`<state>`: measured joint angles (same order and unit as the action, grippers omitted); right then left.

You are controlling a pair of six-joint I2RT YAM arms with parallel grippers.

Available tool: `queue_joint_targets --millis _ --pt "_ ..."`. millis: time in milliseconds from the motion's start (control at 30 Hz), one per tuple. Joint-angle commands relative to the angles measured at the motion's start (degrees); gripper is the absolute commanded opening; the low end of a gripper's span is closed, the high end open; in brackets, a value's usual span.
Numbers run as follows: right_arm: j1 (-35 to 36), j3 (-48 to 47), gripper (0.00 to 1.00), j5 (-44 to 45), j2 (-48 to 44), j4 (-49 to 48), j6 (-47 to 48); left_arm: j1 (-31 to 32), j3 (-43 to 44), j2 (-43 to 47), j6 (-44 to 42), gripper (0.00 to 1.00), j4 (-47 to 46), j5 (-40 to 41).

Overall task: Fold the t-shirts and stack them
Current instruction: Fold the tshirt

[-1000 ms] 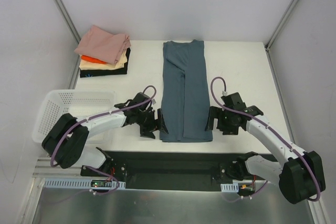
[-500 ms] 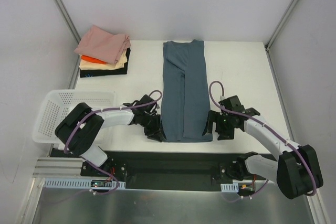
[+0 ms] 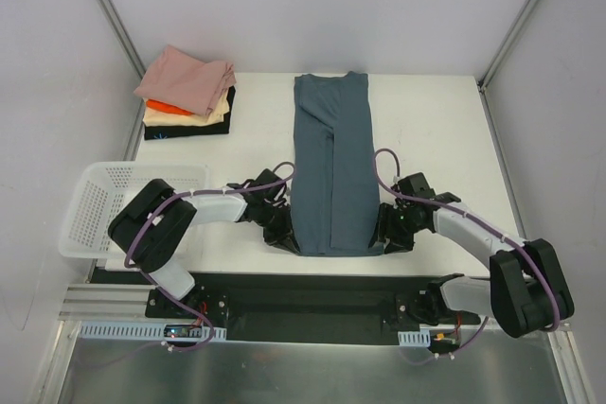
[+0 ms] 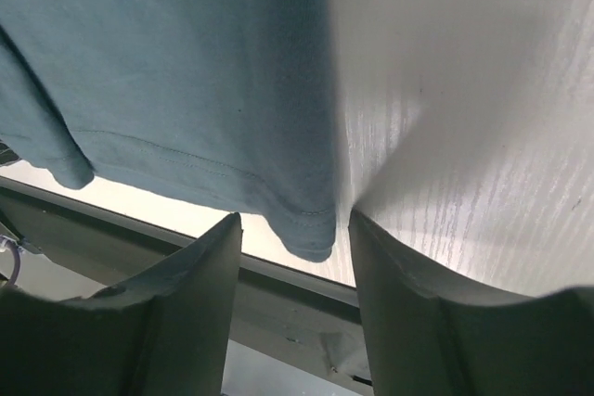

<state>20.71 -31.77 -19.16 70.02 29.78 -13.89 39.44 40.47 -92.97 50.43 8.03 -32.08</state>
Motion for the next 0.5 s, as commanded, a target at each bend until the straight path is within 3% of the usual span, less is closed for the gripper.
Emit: queue_joint_targets --millis 0,133,300,467 --pt "-0.3 0.8 0.52 -1.5 1.7 -1.8 0.4 0.6 0.0 0.2 -0.3 0.0 0.1 1.2" --pt "-0.2 1.6 0.39 -1.9 2.5 -3.2 0.1 0.6 -1.2 1.6 0.3 0.0 0.1 1.6" --pt "-0.3 2.4 0.14 -5.1 2.6 -3.8 0.4 0.9 -1.6 2.8 0.5 0.0 0.0 1.7" --pt "-0.2 5.7 0.07 -12.2 -0.2 -5.5 -1.6 1.0 -3.5 6.1 1.1 0.0 0.1 0.1"
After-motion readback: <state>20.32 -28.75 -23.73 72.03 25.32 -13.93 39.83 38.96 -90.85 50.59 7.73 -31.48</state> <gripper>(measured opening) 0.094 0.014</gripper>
